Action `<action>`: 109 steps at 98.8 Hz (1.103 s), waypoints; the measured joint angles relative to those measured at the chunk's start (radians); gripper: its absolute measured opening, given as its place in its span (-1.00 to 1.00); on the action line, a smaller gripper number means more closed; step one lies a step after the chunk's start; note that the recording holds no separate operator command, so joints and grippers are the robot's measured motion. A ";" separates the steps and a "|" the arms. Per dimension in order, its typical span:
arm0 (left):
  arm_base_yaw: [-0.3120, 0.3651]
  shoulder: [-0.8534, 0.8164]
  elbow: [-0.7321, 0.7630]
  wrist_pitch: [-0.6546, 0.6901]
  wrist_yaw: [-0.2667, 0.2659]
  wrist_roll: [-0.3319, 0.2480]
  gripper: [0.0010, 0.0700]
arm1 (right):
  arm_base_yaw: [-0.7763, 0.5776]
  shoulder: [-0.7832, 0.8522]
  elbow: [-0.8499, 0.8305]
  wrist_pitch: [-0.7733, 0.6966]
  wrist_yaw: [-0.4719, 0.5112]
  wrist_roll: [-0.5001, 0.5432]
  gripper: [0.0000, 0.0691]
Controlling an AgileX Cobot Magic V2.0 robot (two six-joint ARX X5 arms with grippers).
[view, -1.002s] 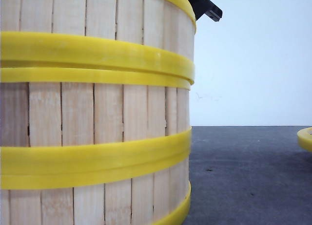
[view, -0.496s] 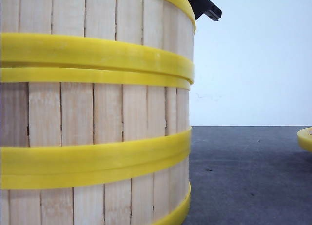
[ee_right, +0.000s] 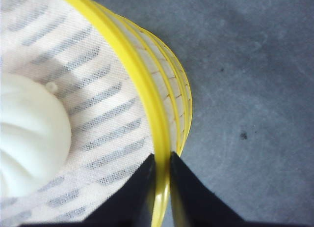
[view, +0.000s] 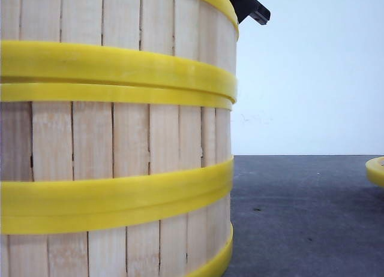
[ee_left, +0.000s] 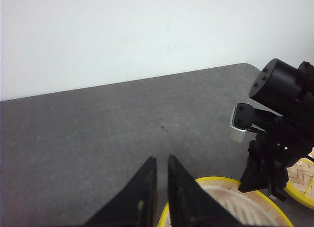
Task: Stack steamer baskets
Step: 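Open the right gripper and lift it away from the stack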
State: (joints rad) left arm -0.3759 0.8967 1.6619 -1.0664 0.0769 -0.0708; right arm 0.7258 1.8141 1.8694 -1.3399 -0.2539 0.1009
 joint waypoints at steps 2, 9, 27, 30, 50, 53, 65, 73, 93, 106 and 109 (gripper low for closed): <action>0.000 0.000 0.000 0.000 0.000 0.000 -0.99 | 0.000 0.000 0.000 0.000 -0.005 0.000 -0.81; 0.000 0.000 0.000 0.000 0.000 0.000 -0.99 | 0.005 0.000 0.000 0.000 -0.017 0.000 -0.58; 0.000 0.000 0.000 0.000 0.000 0.000 -0.99 | 0.013 0.000 0.000 0.001 -0.024 0.000 -0.34; 0.000 0.000 0.000 0.000 0.000 0.000 -0.99 | 0.013 0.000 0.000 0.002 -0.026 0.000 -0.33; 0.000 0.000 0.000 0.000 0.000 0.000 -0.99 | 0.000 0.000 0.000 0.003 -0.026 0.000 -0.26; 0.000 0.000 0.000 0.000 0.000 0.000 -0.99 | -0.005 0.000 0.000 0.003 -0.026 0.000 -0.23; 0.000 0.000 0.000 0.000 0.000 0.000 -0.99 | -0.038 0.000 0.013 -0.006 -0.001 -0.011 -0.20; 0.000 0.000 0.000 0.000 0.000 0.000 -0.99 | -0.072 0.000 0.040 -0.010 0.027 -0.019 -0.19; 0.000 0.000 0.000 0.000 0.000 0.000 -0.99 | -0.156 -0.021 0.056 -0.010 0.082 -0.027 -0.19; 0.000 0.000 0.000 0.000 0.000 0.000 -0.99 | -0.198 -0.047 0.056 -0.011 0.137 -0.034 -0.19; 0.000 0.000 0.000 0.000 0.000 0.000 -0.99 | -0.208 -0.058 0.055 -0.011 0.143 -0.035 -0.19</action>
State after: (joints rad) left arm -0.3763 0.8963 1.6619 -1.0668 0.0769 -0.0704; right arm 0.5182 1.7557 1.9247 -1.3506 -0.1108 0.0658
